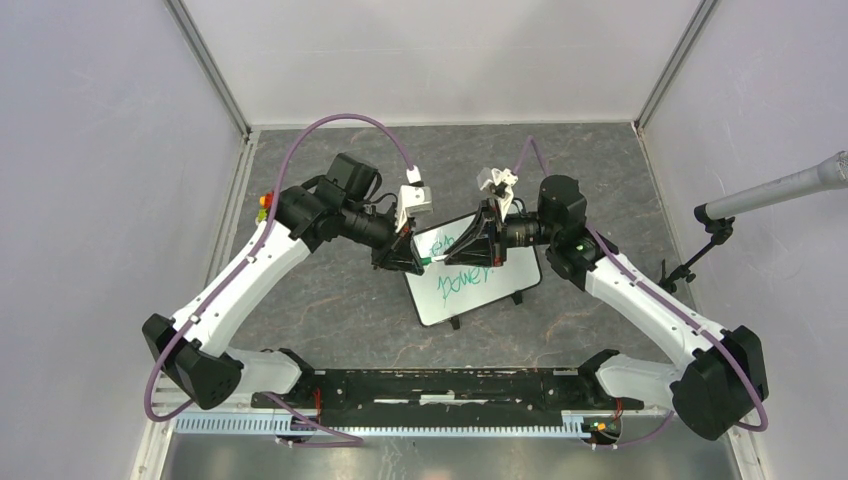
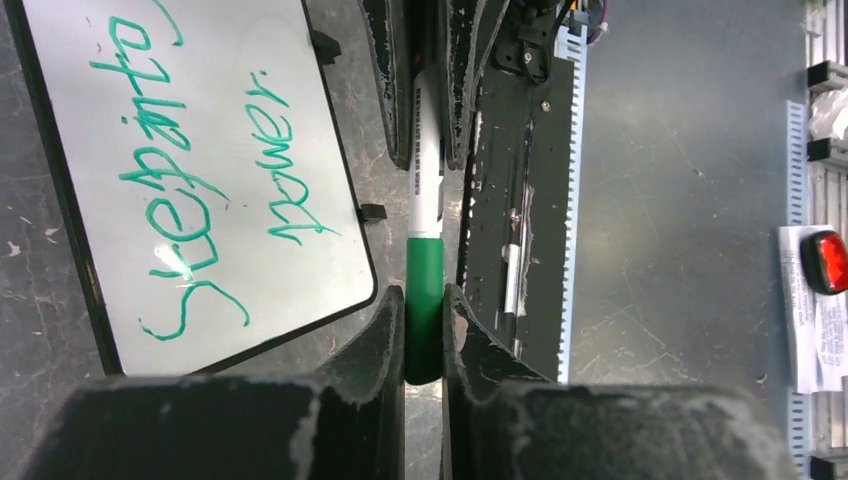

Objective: Write a sentence on the whiteboard
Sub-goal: Pass from the right arm to the left, then put down the whiteboard marker at the center of the board.

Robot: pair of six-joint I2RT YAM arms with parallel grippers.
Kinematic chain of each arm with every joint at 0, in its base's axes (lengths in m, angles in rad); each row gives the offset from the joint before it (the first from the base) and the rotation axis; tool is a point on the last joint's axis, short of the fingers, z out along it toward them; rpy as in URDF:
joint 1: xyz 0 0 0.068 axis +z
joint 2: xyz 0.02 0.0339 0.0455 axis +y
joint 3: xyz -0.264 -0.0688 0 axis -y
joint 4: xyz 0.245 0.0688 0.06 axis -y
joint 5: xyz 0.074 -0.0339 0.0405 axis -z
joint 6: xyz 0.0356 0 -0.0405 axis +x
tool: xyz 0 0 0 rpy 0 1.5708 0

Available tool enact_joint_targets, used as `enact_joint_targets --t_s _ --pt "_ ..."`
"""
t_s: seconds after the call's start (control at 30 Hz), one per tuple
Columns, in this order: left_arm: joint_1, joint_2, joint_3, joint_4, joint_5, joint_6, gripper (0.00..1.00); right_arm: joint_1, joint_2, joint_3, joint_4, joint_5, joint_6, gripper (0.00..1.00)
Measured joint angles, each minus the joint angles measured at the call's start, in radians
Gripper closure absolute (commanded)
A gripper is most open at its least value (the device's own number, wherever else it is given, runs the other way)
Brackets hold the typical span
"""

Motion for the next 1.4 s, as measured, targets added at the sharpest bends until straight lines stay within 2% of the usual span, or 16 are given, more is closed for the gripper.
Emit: enact_joint_targets --t_s 0.6,0.7,0.87,1.0,1.17,1.2,1.4 --pt "-0.023 0.053 0.033 -0.057 0.005 -0.051 0.98 0.017 0.01 -0.01 -0.019 -0.002 -0.016 1.0" --pt "-0.024 0.055 0.034 -0.061 -0.003 -0.051 0.98 0.017 0.012 -0.007 -0.032 -0.002 -0.035 0.91" --pt "0.02 0.035 0.006 0.007 0.024 -0.052 0.98 -0.014 0.013 0.015 -0.055 0.004 -0.066 0.6" --pt "0.125 0.003 -0.03 0.074 0.071 -0.059 0.97 -0.079 0.013 0.062 -0.103 0.023 -0.108 0.34" --pt "0.293 -0.041 -0.05 0.081 0.061 -0.063 0.98 -0.213 -0.002 0.13 -0.156 0.037 -0.135 0.05" --pt "0.326 -0.047 -0.053 0.081 0.051 -0.066 0.98 -0.233 -0.009 0.137 -0.163 0.039 -0.135 0.02" --pt "0.562 -0.065 -0.093 0.081 -0.024 -0.077 0.98 -0.299 -0.065 0.15 -0.261 0.072 -0.215 0.02"
